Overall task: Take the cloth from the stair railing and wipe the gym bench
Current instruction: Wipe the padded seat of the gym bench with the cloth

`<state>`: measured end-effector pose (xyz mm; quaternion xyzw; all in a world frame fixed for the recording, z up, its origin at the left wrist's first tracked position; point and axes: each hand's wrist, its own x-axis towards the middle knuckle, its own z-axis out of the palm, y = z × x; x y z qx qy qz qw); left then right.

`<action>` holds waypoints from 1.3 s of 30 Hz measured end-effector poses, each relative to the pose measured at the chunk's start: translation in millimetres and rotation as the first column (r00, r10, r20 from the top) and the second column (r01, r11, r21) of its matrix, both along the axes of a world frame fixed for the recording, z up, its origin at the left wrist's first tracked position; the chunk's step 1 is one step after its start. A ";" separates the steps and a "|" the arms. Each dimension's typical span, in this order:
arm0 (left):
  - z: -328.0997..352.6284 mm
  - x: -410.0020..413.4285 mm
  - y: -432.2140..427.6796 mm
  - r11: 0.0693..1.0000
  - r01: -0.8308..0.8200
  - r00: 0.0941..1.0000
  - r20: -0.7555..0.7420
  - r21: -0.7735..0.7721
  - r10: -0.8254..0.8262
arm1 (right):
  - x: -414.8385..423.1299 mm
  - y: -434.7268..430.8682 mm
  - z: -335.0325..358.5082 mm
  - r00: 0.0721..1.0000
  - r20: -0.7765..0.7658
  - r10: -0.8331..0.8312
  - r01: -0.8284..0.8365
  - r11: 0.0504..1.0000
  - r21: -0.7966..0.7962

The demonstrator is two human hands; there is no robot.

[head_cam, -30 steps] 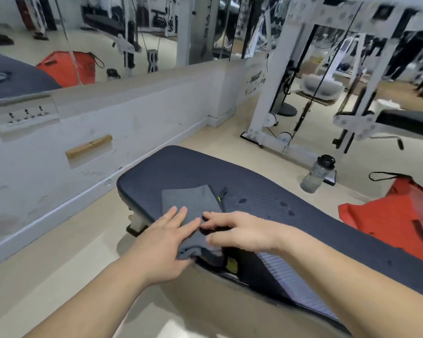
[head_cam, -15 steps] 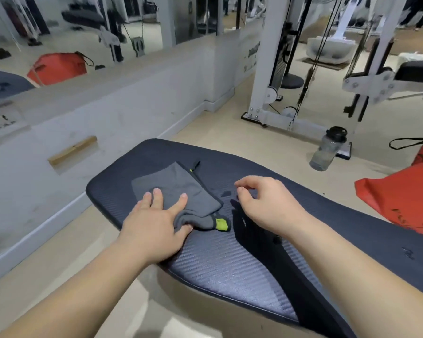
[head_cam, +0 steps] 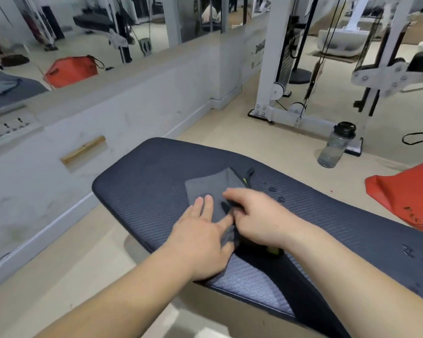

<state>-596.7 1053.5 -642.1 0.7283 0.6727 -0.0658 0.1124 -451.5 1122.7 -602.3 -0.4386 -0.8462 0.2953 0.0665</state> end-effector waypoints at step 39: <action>-7.6 -129.1 -82.0 0.933 -0.262 0.895 0.424 0.247 0.139 | -93.3 -36.2 -37.7 0.910 0.390 0.141 -0.183 0.981 0.071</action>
